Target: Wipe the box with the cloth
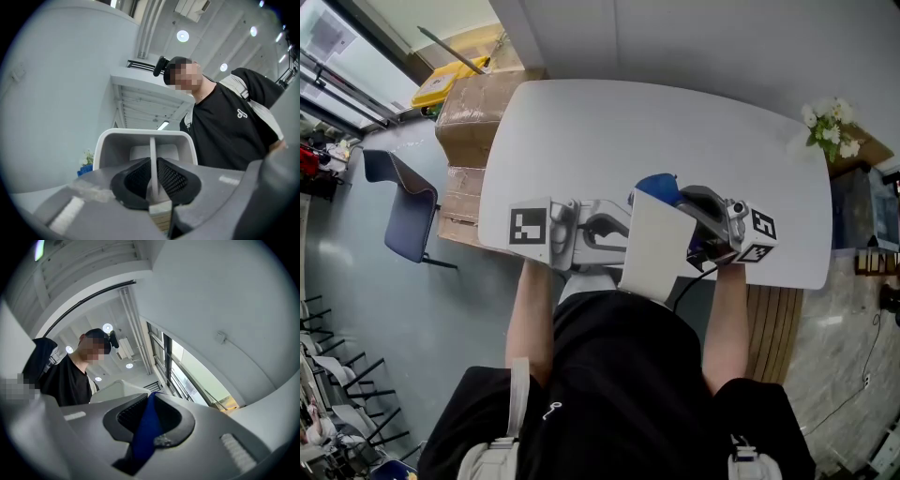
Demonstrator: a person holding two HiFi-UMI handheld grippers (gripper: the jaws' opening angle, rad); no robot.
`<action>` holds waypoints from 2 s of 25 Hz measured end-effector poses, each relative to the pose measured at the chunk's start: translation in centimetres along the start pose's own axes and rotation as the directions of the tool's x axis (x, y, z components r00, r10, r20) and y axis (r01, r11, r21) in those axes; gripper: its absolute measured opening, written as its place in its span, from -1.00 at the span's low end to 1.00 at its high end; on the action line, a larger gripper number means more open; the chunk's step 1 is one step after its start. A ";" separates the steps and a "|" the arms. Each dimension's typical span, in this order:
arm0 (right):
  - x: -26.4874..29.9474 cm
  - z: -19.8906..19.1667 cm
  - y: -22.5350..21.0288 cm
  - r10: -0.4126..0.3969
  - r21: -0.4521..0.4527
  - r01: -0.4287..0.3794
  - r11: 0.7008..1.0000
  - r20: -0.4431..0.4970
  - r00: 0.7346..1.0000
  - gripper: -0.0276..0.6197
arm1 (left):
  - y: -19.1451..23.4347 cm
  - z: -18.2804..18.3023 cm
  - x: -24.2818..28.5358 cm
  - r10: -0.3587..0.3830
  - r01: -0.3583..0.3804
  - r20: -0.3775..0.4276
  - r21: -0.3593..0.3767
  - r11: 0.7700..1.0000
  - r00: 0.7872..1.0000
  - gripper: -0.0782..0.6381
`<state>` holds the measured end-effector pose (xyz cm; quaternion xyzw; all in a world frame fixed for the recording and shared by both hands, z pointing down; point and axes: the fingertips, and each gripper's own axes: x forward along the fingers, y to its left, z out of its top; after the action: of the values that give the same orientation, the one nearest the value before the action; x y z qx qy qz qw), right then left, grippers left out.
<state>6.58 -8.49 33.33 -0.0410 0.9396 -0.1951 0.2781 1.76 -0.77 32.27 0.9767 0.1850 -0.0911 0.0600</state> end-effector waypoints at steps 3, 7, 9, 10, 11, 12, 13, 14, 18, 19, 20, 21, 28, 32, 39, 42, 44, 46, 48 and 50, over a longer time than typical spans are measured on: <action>-0.3 -0.3 -0.3 -0.023 0.003 0.023 1.000 -0.002 1.000 -0.79 | 0.4 1.1 -0.4 0.021 -0.022 0.060 0.015 1.000 0.998 -0.65; -0.4 -1.0 -0.4 -0.032 0.012 0.032 0.999 -0.020 0.999 -0.79 | 1.2 2.5 -0.8 0.056 -0.061 0.124 0.034 0.998 0.991 -0.65; -0.3 -1.3 -0.1 -0.018 0.017 0.018 1.000 -0.025 1.000 -0.79 | 1.6 3.0 -1.0 0.081 -0.088 0.152 0.043 0.995 0.985 -0.65; -0.1 -1.5 0.1 -0.008 0.018 0.009 1.000 -0.029 1.000 -0.79 | 1.9 3.2 -1.2 0.097 -0.106 0.165 0.045 0.993 0.982 -0.65; 0.0 -1.8 0.4 -0.001 0.018 0.002 1.000 -0.033 0.999 -0.79 | 2.2 3.3 -1.4 0.112 -0.122 0.174 0.048 0.991 0.978 -0.65; 0.2 -2.0 0.6 0.004 0.018 -0.003 1.000 -0.036 0.999 -0.79 | 2.4 3.4 -1.6 0.127 -0.138 0.180 0.051 0.989 0.975 -0.65; 0.3 -2.1 0.8 0.006 0.019 -0.006 1.000 -0.037 0.999 -0.79 | 2.7 3.4 -1.8 0.144 -0.156 0.186 0.052 0.986 0.972 -0.65; 0.4 -2.3 1.0 0.008 0.021 -0.008 1.000 -0.037 0.999 -0.79 | 2.9 3.5 -2.0 0.161 -0.174 0.198 0.049 0.984 0.967 -0.65; 0.7 -2.6 1.5 0.012 0.026 -0.011 1.000 -0.037 0.999 -0.79 | 3.6 3.8 -2.6 0.217 -0.231 0.220 0.039 0.972 0.951 -0.65; 0.7 -2.7 1.6 0.012 0.023 -0.011 1.000 -0.037 0.999 -0.79 | 3.9 3.8 -2.8 0.236 -0.249 0.223 0.035 0.968 0.946 -0.65; 0.7 -2.8 1.7 0.013 0.021 -0.012 1.000 -0.038 0.999 -0.79 | 4.2 3.8 -3.0 0.253 -0.267 0.225 0.032 0.963 0.941 -0.65; 0.7 -2.9 1.8 0.013 0.021 -0.012 1.000 -0.039 0.999 -0.79 | 4.4 3.6 -3.2 0.270 -0.284 0.221 0.033 0.958 0.937 -0.65; 1.0 -3.5 2.7 0.014 0.030 -0.013 0.999 -0.050 0.999 -0.79 | 5.8 2.9 -4.4 0.372 -0.386 0.196 0.039 0.922 0.907 -0.64; 0.8 -4.0 3.2 0.025 0.032 -0.023 0.999 -0.059 0.998 -0.79 | 6.5 2.6 -4.9 0.421 -0.435 0.198 0.028 0.900 0.885 -0.64; 2.0 -3.6 5.5 0.089 0.008 -0.089 0.996 -0.055 0.994 -0.78 | 7.6 1.3 -6.4 0.501 -0.508 0.131 0.027 0.861 0.856 -0.65; 2.5 -2.4 6.5 0.107 -0.002 -0.107 0.994 -0.029 0.994 -0.78 | 7.5 0.6 -6.4 0.500 -0.504 0.109 0.012 0.864 0.859 -0.65; 2.5 -1.4 6.8 0.106 -0.019 -0.106 0.994 -0.008 0.994 -0.78 | 7.4 -0.1 -6.3 0.496 -0.499 0.078 0.018 0.867 0.865 -0.66; 2.3 -0.7 6.7 0.100 -0.058 -0.099 0.993 0.000 0.995 -0.78 | 7.3 -0.9 -6.6 0.489 -0.491 0.053 0.028 0.871 0.871 -0.66; 2.2 -0.2 6.6 0.086 -0.091 -0.085 0.992 0.007 0.996 -0.78 | 7.0 -1.0 -6.9 0.475 -0.477 0.067 0.016 0.879 0.877 -0.66; 1.9 0.5 6.5 0.064 -0.112 -0.061 0.992 0.020 0.998 -0.78 | 6.8 -0.9 -7.2 0.464 -0.466 0.092 -0.002 0.885 0.881 -0.66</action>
<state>5.42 -3.01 29.48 -0.0292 0.9465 -0.1331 0.2926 -2.17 -9.39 35.20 0.9880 -0.0582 -0.1198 0.0788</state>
